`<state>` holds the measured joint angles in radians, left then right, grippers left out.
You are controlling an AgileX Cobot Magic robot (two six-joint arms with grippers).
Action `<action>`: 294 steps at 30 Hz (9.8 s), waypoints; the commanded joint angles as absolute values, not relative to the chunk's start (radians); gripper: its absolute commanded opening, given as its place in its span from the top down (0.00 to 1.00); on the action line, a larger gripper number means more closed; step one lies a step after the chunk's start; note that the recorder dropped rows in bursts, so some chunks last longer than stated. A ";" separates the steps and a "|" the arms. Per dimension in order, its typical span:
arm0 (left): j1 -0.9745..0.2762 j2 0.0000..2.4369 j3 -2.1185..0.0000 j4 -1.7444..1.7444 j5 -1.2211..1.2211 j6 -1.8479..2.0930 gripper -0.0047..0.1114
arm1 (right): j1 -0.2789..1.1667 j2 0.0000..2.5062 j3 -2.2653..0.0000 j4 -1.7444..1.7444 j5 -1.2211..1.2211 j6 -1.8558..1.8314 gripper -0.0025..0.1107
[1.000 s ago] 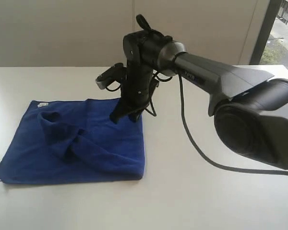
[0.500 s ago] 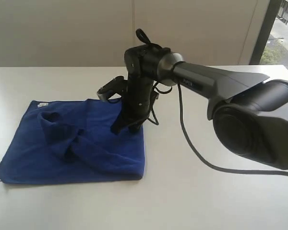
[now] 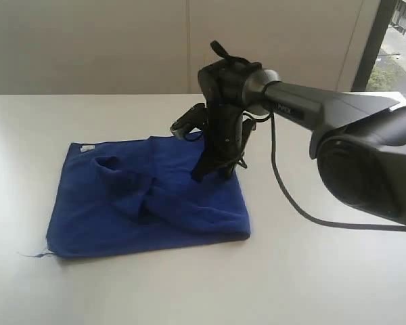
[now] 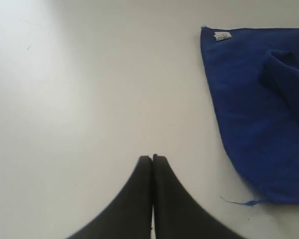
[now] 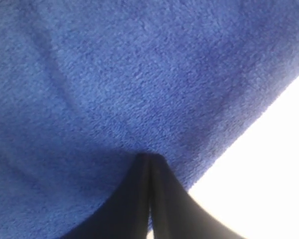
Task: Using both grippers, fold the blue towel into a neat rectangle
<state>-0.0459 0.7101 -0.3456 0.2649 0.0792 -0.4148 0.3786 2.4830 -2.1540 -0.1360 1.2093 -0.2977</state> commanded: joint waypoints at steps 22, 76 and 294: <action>-0.042 0.710 -0.352 0.270 0.076 -0.423 0.96 | 0.124 2.281 -1.611 -0.312 1.070 -0.265 0.98; -0.042 0.710 -0.352 0.270 0.076 -0.423 0.96 | 0.040 1.320 -1.169 0.247 0.716 -0.424 0.98; -0.652 2.070 -1.654 -0.247 0.898 1.208 0.45 | -0.027 1.978 -1.359 0.104 0.926 -0.348 0.98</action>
<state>-0.6523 2.0654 -1.6525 -0.2344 0.8777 1.2110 -0.0211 2.0449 -1.4191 0.0886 1.0028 -0.3239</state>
